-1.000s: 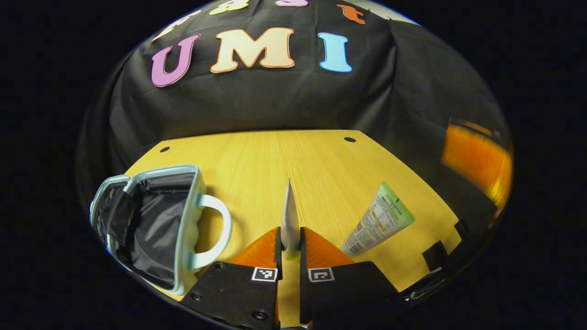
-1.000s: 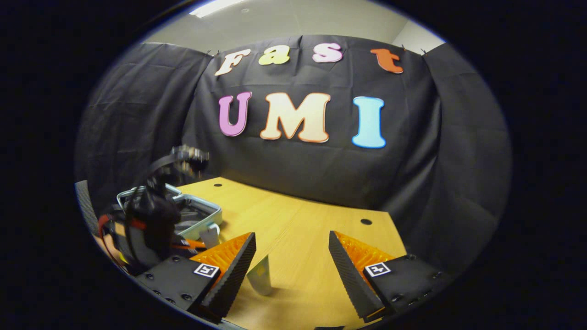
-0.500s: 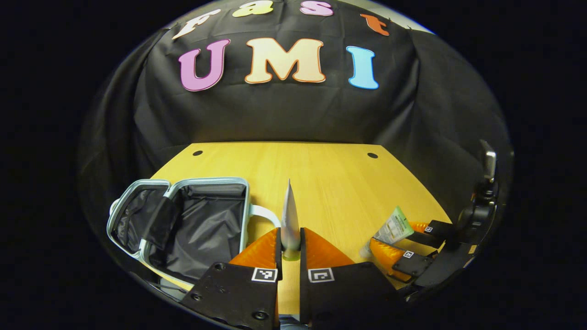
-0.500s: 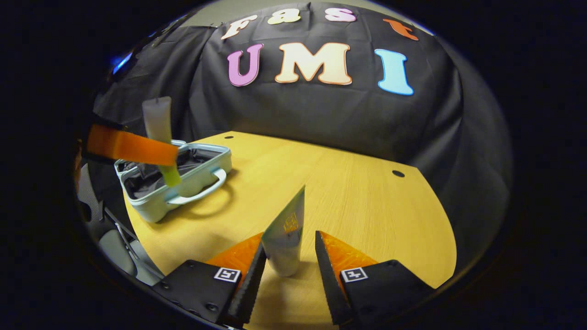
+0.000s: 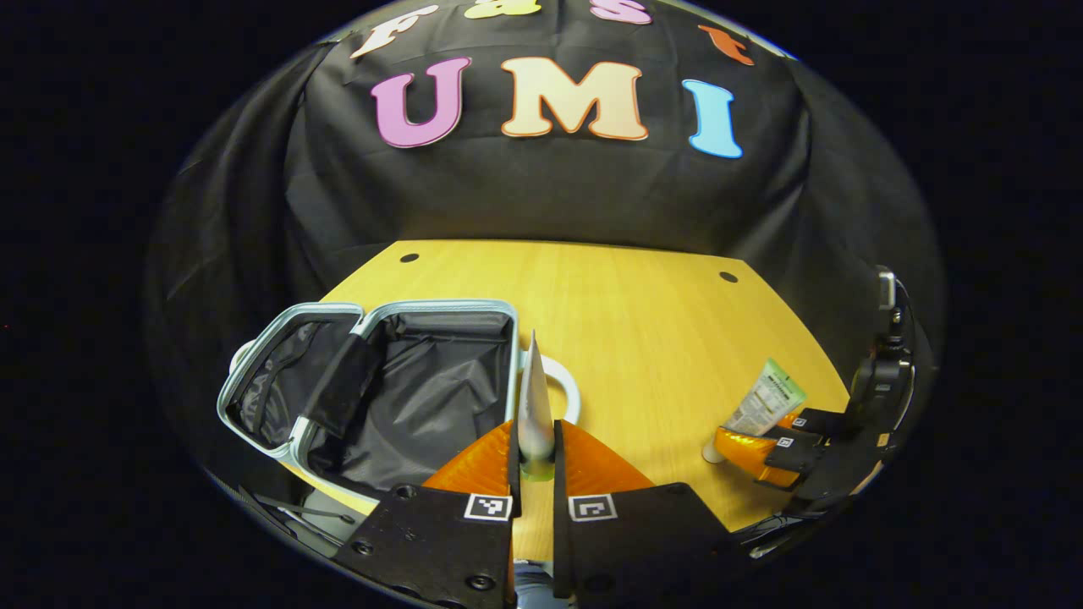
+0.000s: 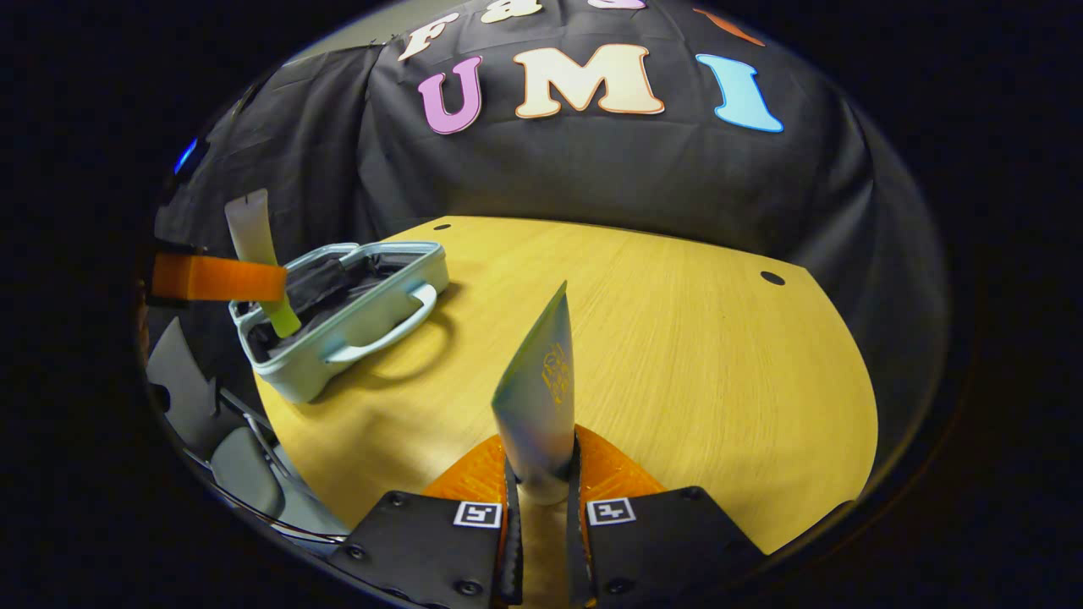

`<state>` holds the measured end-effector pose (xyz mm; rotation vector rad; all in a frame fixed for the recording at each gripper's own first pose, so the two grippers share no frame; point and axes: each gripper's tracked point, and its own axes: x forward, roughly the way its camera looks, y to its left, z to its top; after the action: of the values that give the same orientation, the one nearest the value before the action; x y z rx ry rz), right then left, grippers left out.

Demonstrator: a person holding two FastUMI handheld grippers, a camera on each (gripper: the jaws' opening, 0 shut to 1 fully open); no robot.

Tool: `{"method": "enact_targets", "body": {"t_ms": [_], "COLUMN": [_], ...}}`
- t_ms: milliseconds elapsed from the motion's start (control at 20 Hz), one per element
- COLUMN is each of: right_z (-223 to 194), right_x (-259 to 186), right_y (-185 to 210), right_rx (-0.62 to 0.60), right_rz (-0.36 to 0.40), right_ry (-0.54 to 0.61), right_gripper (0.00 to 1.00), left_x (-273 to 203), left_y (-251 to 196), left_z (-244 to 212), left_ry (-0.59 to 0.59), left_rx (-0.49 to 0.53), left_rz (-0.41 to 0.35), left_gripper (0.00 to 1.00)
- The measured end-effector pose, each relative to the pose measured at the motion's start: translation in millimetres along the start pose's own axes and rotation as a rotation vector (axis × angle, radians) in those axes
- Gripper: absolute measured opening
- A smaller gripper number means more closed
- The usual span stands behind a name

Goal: First open the suitcase, pack the skin care products into it, and then close the suitcase.

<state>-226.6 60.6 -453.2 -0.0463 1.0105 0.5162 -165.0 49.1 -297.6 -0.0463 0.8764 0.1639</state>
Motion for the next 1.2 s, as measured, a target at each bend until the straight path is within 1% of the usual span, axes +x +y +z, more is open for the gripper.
{"method": "enact_targets", "body": {"t_ms": [100, 150, 300, 400, 500, 600, 700, 800, 900, 1000, 1050, 1100, 1150, 1200], "right_z": [8.8, 17.0, 46.0, 62.7, 80.2, 91.5, 95.1, 90.8, 87.0, 83.1, 81.7, 77.9, 75.6, 74.5], "right_x": [-2.4, -3.8, -12.4, -12.3, -12.8, -10.4, -6.7, -1.3, 5.6, 14.3, 19.8, 23.9, 30.3, 35.4], "right_y": [14.0, 20.9, 53.2, 83.7, 114.5, 144.8, 170.5, 194.5, 217.7, 229.4, 235.1, 243.3, 250.3, 256.3], "right_rx": [0.003, 0.004, 0.023, 0.033, 0.053, 0.066, 0.06, 0.073, 0.108, 0.093, 0.082, 0.084, 0.088, 0.091], "right_rz": [0.04, 0.051, 0.098, 0.135, 0.169, 0.2, 0.234, 0.267, 0.296, 0.29, 0.289, 0.292, 0.295, 0.291], "right_ry": [0.02, 0.021, 0.021, 0.024, 0.022, 0.031, 0.056, 0.114, 0.16, 0.191, 0.208, 0.226, 0.244, 0.253], "right_gripper": [0.22, 0.22, 0.22, 0.22, 0.22, 0.22, 0.22, 0.22, 0.22, 0.22, 0.22, 0.22, 0.22, 0.22], "left_x": [1.3, 3.8, 15.7, 26.3, 38.7, 47.6, 57.9, 68.4, 79.0, 92.0, 94.4, 96.8, 100.2, 102.0], "left_y": [26.0, 38.6, 77.4, 106.3, 120.8, 135.7, 146.3, 152.1, 155.5, 157.0, 157.7, 159.5, 163.4, 164.8], "left_z": [0.9, 2.1, -9.7, -16.3, -24.8, -38.8, -52.4, -62.8, -69.4, -63.5, -65.8, -65.9, -65.8, -64.8], "left_ry": [0.017, 0.03, 0.138, 0.2, 0.249, 0.312, 0.367, 0.405, 0.419, 0.391, 0.397, 0.4, 0.402, 0.396], "left_rx": [-0.004, -0.008, 0.013, 0.015, -0.008, 0.001, 0.015, 0.013, -0.003, -0.014, -0.02, -0.021, -0.018, -0.022], "left_rz": [0.041, 0.046, 0.054, 0.07, 0.05, 0.038, 0.018, -0.001, -0.018, -0.046, -0.063, -0.075, -0.08, -0.093], "left_gripper": [0.1, 0.1, 0.1, 0.1, 0.1, 0.1, 0.1, 0.1, 0.11, 0.12, 0.12, 0.16, 0.17, 0.21]}}
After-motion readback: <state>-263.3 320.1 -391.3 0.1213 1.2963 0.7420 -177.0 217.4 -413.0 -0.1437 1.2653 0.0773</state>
